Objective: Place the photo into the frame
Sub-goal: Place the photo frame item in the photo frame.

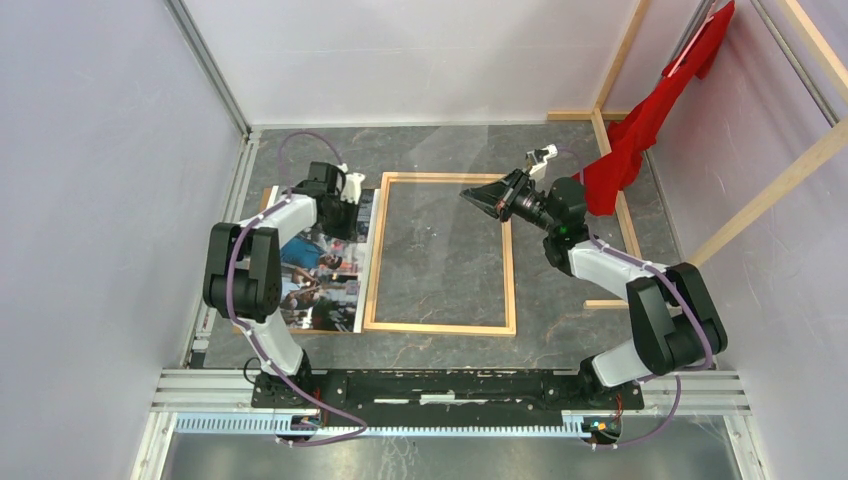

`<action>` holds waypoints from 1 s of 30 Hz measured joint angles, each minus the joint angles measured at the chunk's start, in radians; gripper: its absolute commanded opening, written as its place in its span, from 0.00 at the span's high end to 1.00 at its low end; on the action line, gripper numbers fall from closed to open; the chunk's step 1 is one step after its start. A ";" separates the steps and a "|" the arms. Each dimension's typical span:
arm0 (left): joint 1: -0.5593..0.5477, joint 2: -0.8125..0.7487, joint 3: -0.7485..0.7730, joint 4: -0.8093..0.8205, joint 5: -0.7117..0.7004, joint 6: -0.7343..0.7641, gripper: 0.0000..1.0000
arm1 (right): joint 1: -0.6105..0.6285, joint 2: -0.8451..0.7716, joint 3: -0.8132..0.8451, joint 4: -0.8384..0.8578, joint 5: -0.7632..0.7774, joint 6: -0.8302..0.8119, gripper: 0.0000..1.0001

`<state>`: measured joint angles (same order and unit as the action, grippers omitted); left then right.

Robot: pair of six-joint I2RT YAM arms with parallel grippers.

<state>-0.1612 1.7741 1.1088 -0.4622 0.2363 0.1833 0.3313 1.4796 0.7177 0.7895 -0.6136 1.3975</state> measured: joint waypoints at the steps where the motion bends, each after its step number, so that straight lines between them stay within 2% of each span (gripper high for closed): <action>1: 0.021 0.000 0.011 -0.004 0.000 0.000 0.83 | 0.000 0.000 0.000 0.002 -0.006 0.000 1.00; 6: 0.072 0.000 0.034 -0.004 -0.003 0.000 0.83 | -0.005 0.016 -0.004 0.072 -0.039 0.031 1.00; 10: 0.074 0.000 0.035 -0.008 -0.001 0.000 0.83 | -0.018 0.056 -0.006 0.099 -0.065 0.030 1.00; 19: 0.063 0.000 0.032 -0.006 0.002 0.000 0.83 | -0.085 0.158 -0.053 0.084 -0.109 -0.064 1.00; 30: 0.002 0.000 -0.001 0.003 0.002 0.000 0.83 | -0.106 0.219 -0.117 0.090 -0.142 -0.083 1.00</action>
<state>-0.1589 1.7737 1.1080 -0.4587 0.2382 0.1829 0.2249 1.6989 0.6006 0.8795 -0.7555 1.3148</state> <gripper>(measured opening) 0.174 0.006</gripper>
